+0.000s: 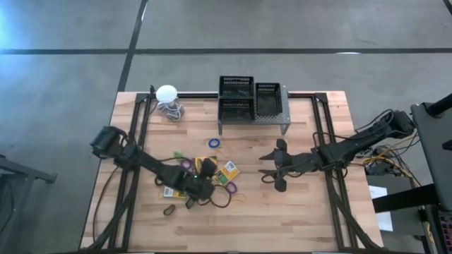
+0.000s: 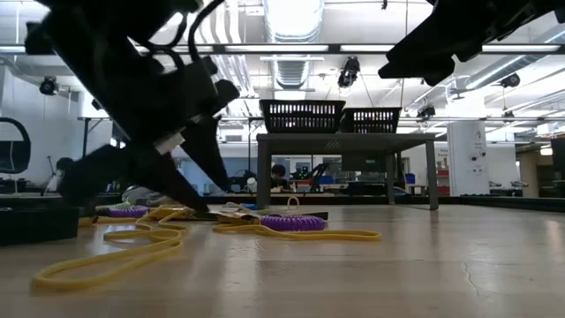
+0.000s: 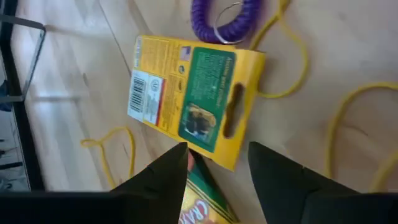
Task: Pick & Place Office Desk Supplies
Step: Put the bottom right yellow crayon box into the right black bin
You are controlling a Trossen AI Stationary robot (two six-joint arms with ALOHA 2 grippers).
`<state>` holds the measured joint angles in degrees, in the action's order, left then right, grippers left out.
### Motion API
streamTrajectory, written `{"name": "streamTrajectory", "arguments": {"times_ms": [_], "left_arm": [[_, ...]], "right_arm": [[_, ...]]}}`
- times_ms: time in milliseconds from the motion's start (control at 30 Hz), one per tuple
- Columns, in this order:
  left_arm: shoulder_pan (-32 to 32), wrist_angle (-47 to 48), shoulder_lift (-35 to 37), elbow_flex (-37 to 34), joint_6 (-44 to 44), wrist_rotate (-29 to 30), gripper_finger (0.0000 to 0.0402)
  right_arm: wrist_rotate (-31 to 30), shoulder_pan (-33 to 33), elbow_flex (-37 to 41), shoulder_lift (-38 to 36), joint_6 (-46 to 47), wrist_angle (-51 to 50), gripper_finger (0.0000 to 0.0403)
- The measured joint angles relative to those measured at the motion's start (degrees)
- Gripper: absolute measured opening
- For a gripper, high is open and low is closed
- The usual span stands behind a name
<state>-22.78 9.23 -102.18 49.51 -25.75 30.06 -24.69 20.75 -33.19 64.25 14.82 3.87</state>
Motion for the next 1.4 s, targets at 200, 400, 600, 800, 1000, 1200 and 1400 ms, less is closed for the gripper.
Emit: {"name": "streamTrajectory", "arguments": {"times_ms": [200,400,600,800,1000,1200,1400], "left_arm": [[1.54,-4.28,-0.87,-2.14,-1.50,-3.44,0.0160],[2.14,-10.82,-0.95,-4.80,-1.51,-3.98,0.0146],[2.14,-12.57,-1.08,-5.34,-1.22,-4.61,0.0085],[2.16,-13.28,-0.74,-5.33,-0.42,-5.49,0.0008],[3.02,-9.14,7.44,-3.80,1.64,-6.34,0.0003],[8.77,-6.34,19.28,-1.82,11.19,-20.09,0.0002],[12.37,-7.04,23.58,-1.74,20.62,-26.04,0.0002]], "right_arm": [[-0.16,-0.02,0.00,0.00,0.06,0.10,0.0214],[-1.03,-0.02,0.00,0.00,0.16,0.13,0.0214],[-1.03,-0.02,0.00,0.00,0.16,0.12,0.0214],[-1.03,-0.02,0.00,0.00,0.19,0.15,0.0214],[-1.01,-0.02,0.00,0.37,-0.12,0.55,0.0215],[-0.96,-0.04,0.04,4.63,-5.32,4.21,0.0215],[-0.12,-0.99,-0.04,13.78,-8.71,20.23,0.0215]]}}
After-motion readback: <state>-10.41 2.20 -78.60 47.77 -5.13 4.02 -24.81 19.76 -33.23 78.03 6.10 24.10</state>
